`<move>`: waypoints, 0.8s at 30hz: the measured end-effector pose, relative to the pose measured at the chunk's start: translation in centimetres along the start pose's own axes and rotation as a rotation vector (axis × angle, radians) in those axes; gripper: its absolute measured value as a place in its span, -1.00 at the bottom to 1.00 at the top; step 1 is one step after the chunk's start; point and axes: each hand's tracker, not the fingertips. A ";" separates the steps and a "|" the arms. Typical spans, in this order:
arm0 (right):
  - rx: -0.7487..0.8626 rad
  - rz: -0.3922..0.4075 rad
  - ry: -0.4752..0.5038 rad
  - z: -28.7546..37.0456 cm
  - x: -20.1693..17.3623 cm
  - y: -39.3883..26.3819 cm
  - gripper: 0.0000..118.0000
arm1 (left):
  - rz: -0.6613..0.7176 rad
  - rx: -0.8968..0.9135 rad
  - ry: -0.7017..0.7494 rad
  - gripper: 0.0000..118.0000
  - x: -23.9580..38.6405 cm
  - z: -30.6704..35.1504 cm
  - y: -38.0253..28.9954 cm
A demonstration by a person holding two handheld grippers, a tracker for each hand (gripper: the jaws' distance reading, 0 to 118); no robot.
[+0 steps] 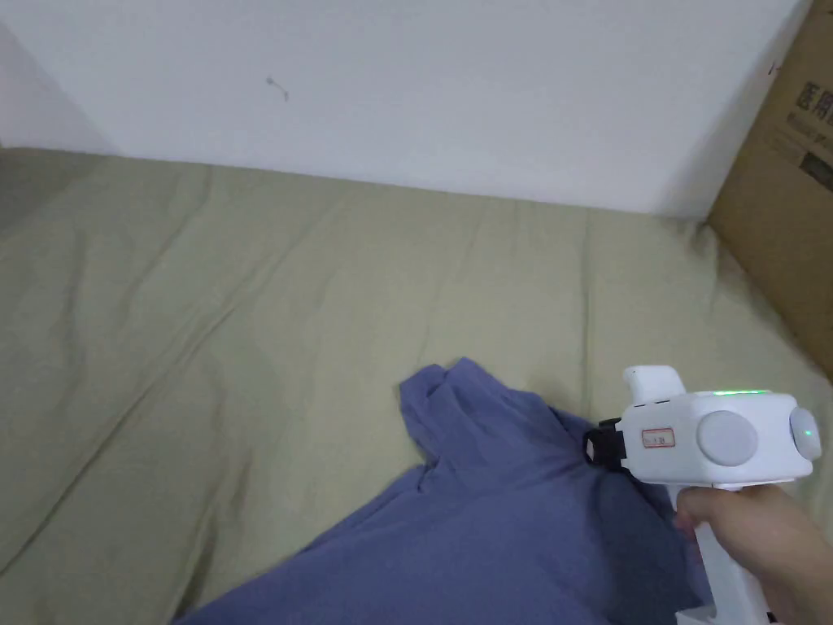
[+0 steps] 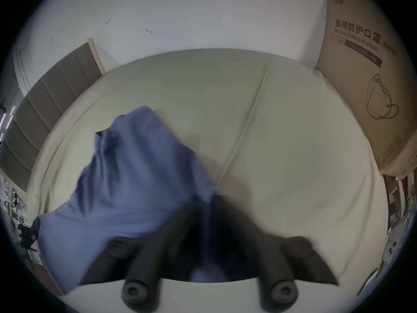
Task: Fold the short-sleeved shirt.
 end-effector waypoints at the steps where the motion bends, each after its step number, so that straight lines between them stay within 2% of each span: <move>1: 0.032 0.005 -0.023 1.3 -0.3 -0.2 -0.95 | -0.011 0.009 0.006 -0.94 0.1 0.2 0.1; 5: 0.152 0.029 -0.013 9.4 -2.6 -1.5 -0.95 | 0.010 0.069 0.016 -0.94 -0.2 2.3 1.1; 9: 0.290 0.050 -0.006 20.6 -4.3 -3.1 -0.95 | 0.046 0.193 0.024 -0.94 -1.0 6.2 3.7; 11: 0.377 0.047 -0.001 26.2 -3.8 -4.2 -0.95 | 0.062 0.276 0.032 -0.94 -1.3 8.8 5.5; 15: 0.548 0.061 -0.090 37.3 -3.9 -7.3 -0.95 | 0.085 0.433 0.022 -0.94 -0.9 14.4 9.1; 18: 0.668 0.030 -0.134 44.6 -3.6 -9.5 -0.95 | 0.064 0.528 0.035 -0.94 -0.2 18.0 11.3; 21: 0.730 0.028 -0.183 50.2 -2.9 -10.7 -0.95 | 0.061 0.619 0.028 -0.94 0.6 21.7 13.5; 24: 0.788 0.021 -0.189 53.9 -2.7 -11.3 -0.95 | 0.053 0.691 0.030 -0.94 1.4 24.6 15.4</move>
